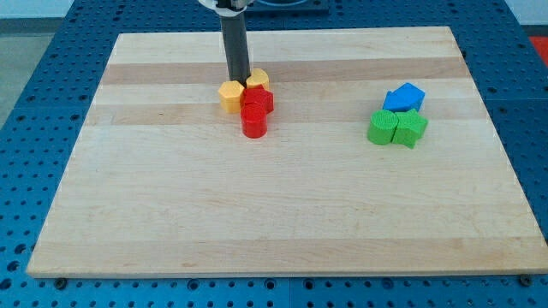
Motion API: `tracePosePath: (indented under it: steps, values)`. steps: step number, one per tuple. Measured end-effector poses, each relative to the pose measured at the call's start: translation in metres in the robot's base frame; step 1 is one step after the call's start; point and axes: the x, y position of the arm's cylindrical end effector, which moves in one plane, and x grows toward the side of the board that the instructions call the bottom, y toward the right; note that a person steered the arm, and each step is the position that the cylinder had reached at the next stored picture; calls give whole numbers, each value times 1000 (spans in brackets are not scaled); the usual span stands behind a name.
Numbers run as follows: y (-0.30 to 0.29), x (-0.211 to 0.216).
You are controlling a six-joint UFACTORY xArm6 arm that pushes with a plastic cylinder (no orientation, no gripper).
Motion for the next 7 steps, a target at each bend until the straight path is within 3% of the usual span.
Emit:
tracePosePath:
  steps: [5,7]
  values:
    - [-2,28]
    - [-30,-13]
